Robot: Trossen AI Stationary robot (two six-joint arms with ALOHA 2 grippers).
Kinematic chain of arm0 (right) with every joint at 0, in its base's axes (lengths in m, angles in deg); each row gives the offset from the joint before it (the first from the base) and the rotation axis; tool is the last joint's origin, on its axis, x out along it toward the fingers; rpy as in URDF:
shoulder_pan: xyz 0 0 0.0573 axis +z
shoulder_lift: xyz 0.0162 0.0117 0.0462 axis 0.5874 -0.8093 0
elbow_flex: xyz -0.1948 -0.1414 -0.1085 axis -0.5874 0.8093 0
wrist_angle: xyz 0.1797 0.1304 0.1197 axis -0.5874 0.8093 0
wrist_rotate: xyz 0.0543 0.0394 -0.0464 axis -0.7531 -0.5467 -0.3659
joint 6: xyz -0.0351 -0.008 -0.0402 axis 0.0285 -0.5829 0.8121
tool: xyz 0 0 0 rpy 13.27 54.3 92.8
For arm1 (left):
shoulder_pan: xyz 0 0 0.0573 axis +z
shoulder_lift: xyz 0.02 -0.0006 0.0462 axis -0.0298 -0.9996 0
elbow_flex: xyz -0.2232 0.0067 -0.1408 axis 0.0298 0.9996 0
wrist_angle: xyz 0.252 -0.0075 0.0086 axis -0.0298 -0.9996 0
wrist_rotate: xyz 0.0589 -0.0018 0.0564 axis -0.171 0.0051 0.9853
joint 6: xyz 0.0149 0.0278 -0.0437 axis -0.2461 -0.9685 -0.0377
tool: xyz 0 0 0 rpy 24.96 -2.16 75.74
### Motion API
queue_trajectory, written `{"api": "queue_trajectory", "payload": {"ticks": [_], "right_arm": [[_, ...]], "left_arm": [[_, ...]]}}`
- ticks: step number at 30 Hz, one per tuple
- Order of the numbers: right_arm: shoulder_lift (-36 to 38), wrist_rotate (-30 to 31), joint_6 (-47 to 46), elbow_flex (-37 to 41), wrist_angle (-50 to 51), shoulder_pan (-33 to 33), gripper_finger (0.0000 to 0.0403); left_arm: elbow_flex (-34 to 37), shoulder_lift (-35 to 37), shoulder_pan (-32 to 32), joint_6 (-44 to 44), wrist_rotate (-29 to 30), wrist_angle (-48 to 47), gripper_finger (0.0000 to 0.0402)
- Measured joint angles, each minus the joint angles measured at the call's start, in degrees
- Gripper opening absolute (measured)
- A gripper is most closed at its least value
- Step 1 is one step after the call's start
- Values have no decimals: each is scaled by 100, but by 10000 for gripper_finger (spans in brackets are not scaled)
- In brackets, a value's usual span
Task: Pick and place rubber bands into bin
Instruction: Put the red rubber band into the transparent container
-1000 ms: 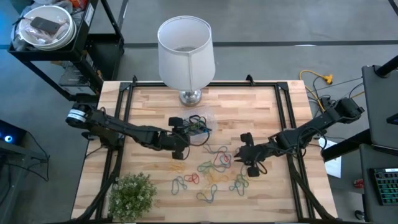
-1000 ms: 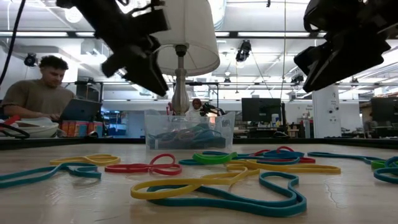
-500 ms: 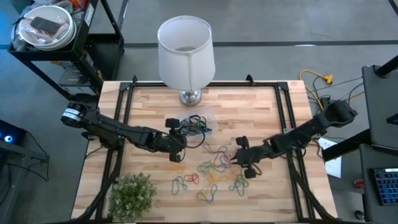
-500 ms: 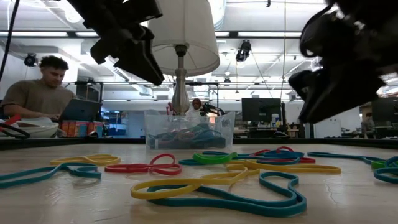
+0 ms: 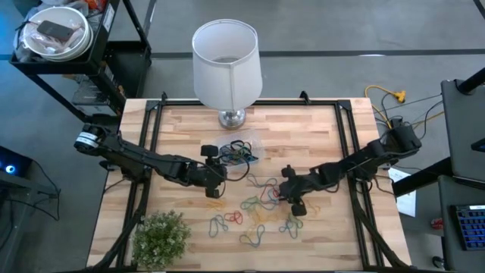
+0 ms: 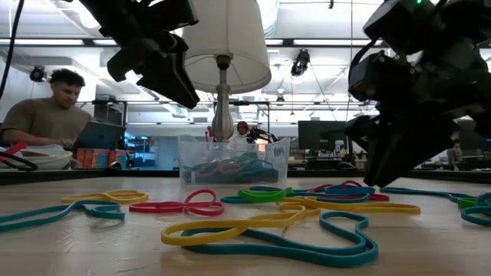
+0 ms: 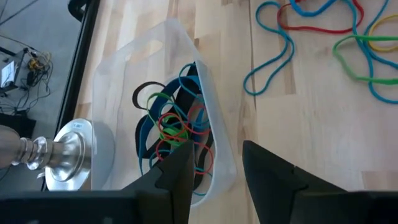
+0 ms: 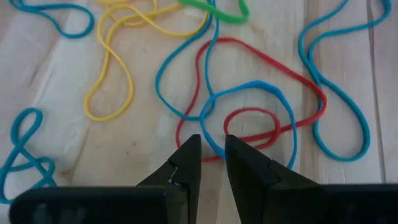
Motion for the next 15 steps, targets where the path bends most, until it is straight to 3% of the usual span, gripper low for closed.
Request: {"api": "queue_trajectory", "payload": {"ticks": [15], "right_arm": [[-96,29,-15,0,71,-124,68]], "left_arm": [[4,0,1,15,-2,-4,121]]}}
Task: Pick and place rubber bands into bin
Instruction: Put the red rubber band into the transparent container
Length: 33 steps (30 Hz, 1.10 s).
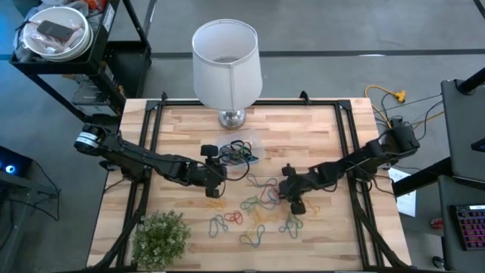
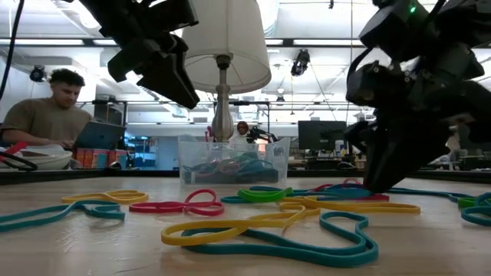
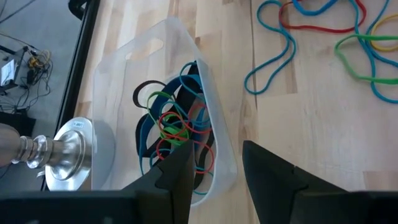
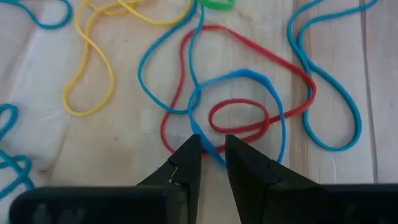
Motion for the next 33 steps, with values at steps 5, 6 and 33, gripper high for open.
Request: {"api": "queue_trajectory", "payload": {"ticks": [5,6,33], "right_arm": [[-78,-4,1,0,-23,-76,68],[-80,-5,6,0,-23,-81,68],[84,91,408,-9,-4,-92,9]], "left_arm": [[0,-1,0,0,-1,1,121],[0,-2,0,0,-1,0,121],[15,-2,2,-4,-1,-2,121]]}}
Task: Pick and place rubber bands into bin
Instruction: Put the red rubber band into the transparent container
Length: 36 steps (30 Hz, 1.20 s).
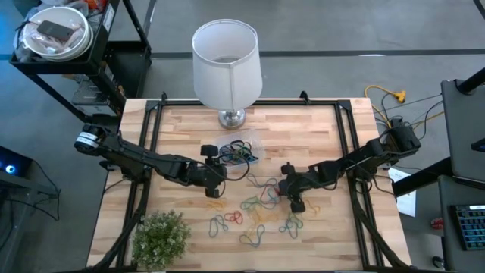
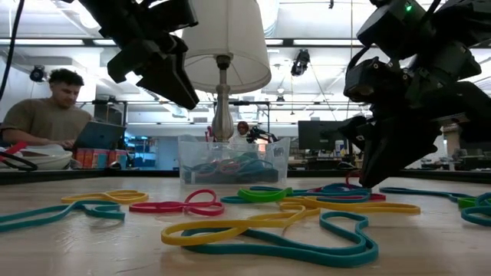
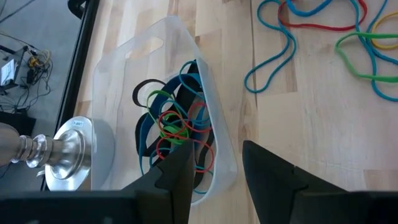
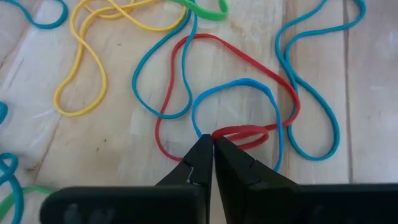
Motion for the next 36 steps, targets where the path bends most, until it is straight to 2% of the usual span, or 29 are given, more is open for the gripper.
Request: {"api": "queue_trajectory", "payload": {"ticks": [9,15,23,27,32,36], "right_arm": [[251,538,342,0,-11,21,8],[669,1020,677,-2,-21,319,8],[1451,2225,1266,-2,-55,1116,8],[1738,3030,1698,-2,-242,1585,8],[1923,3651,2140,-4,-560,2009,8],[1933,4266,2316,-4,-679,2109,8]], "left_arm": [[4,0,-3,-1,0,-2,121],[28,0,-2,-2,2,-2,121],[97,-2,-2,-5,2,7,121],[98,-2,-2,-7,4,11,121],[98,-2,-2,-7,3,15,121],[98,-2,2,-7,4,35,121]]}}
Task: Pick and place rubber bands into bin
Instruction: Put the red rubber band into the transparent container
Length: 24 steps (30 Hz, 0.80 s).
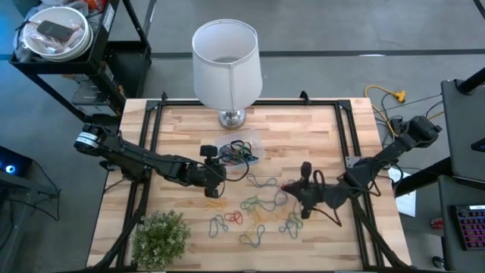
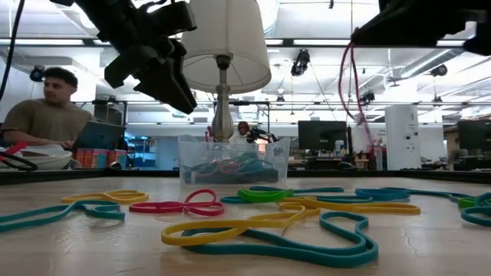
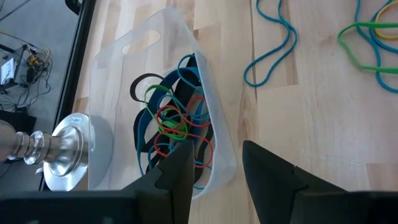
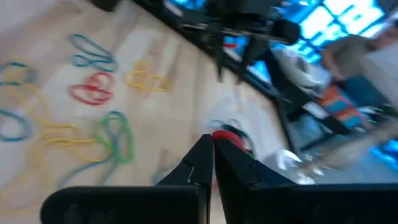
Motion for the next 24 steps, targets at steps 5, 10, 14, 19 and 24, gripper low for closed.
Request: {"api": "queue_trajectory", "payload": {"ticks": [5,10,14,19,24], "right_arm": [[-3,187,312,0,-214,-92,8],[-5,138,1012,0,-937,-413,8],[-5,-334,1553,0,-1549,-902,8],[-6,-1713,1704,0,-2095,-1877,8],[-9,-2891,1514,0,-2423,-2900,8]], "left_arm": [[0,0,0,-9,0,38,121],[0,0,0,-10,-1,40,121],[0,0,-2,-11,0,36,121],[0,0,-2,-11,0,29,121],[0,0,-2,-14,0,25,121]]}}
